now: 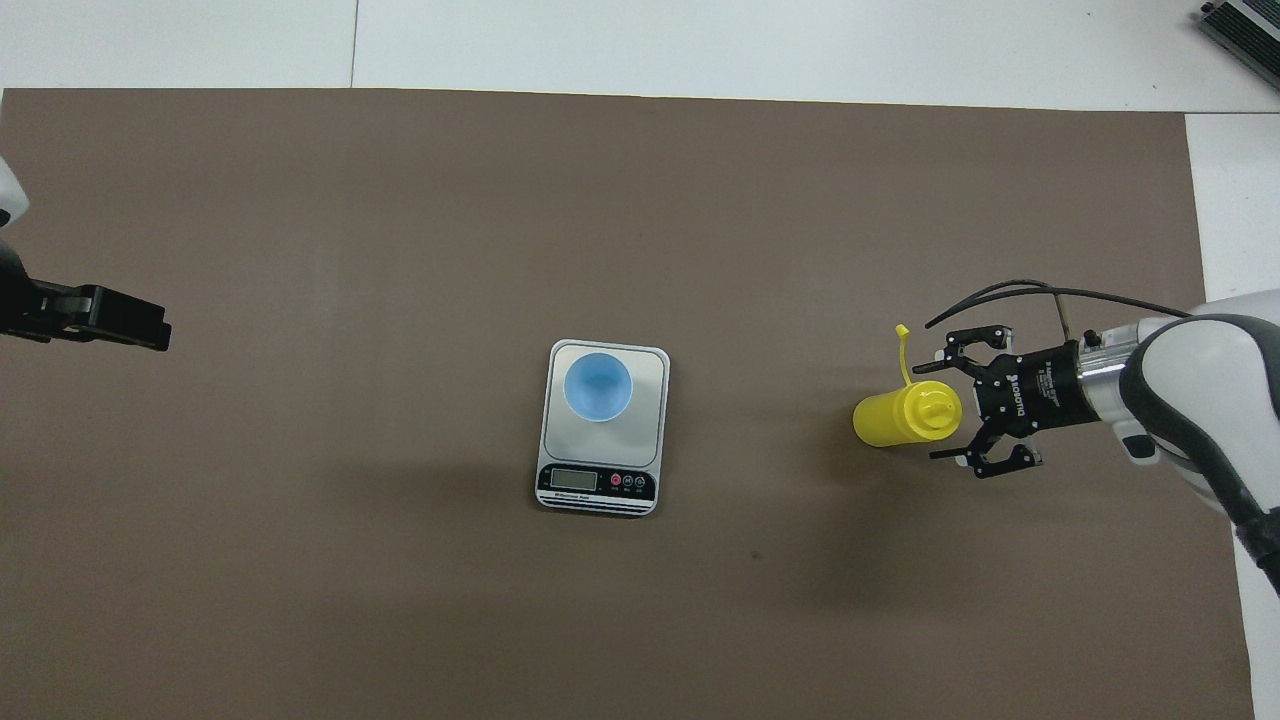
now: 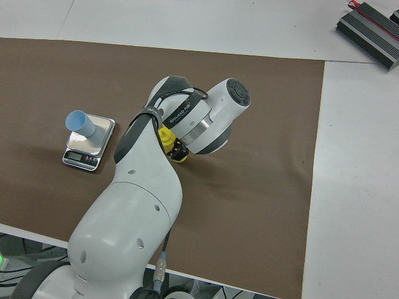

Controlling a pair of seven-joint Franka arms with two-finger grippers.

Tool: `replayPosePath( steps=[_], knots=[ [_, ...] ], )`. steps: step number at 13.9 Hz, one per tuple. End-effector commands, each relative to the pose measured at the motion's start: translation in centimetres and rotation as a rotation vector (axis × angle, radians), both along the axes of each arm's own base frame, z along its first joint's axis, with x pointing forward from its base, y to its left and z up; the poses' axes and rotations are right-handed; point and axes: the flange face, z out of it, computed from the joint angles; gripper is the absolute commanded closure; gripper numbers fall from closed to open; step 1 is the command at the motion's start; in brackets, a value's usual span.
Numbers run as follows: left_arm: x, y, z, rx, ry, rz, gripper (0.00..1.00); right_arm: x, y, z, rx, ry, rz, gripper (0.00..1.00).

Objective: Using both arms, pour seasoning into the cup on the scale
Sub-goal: 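Open the right gripper and withdraw it from the bottle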

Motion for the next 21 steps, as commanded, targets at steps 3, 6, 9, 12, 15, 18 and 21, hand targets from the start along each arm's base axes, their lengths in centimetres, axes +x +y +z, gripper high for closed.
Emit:
replayPosePath(
  steps=[3, 6, 9, 12, 15, 18, 21],
  knots=[
    [-0.7, 0.4, 0.1, 0.015, -0.009, 0.010, 0.00, -0.1, -1.4, 3.9, -0.162, -0.144, 0.229, 0.00],
    [-0.7, 0.4, 0.1, 0.015, -0.009, 0.010, 0.00, 0.0, 0.4, 7.5, -0.285, -0.254, 0.468, 0.00],
    [-0.7, 0.4, 0.1, 0.015, -0.009, 0.010, 0.00, 0.8, 2.8, 12.0, -0.351, -0.405, 0.717, 0.00],
    [-0.7, 0.4, 0.1, 0.015, -0.009, 0.010, 0.00, 2.0, 5.4, 16.7, -0.466, -0.497, 1.029, 0.00],
    [-0.7, 0.4, 0.1, 0.015, -0.009, 0.010, 0.00, 2.8, 6.7, 21.1, -0.494, -0.562, 1.208, 0.00],
    [-0.7, 0.4, 0.1, 0.015, -0.009, 0.010, 0.00, 3.1, 6.7, 23.7, -0.501, -0.574, 1.211, 0.00],
    [-0.7, 0.4, 0.1, 0.015, -0.009, 0.010, 0.00, 2.7, 6.3, 24.8, -0.490, -0.581, 1.254, 0.00]
  ],
)
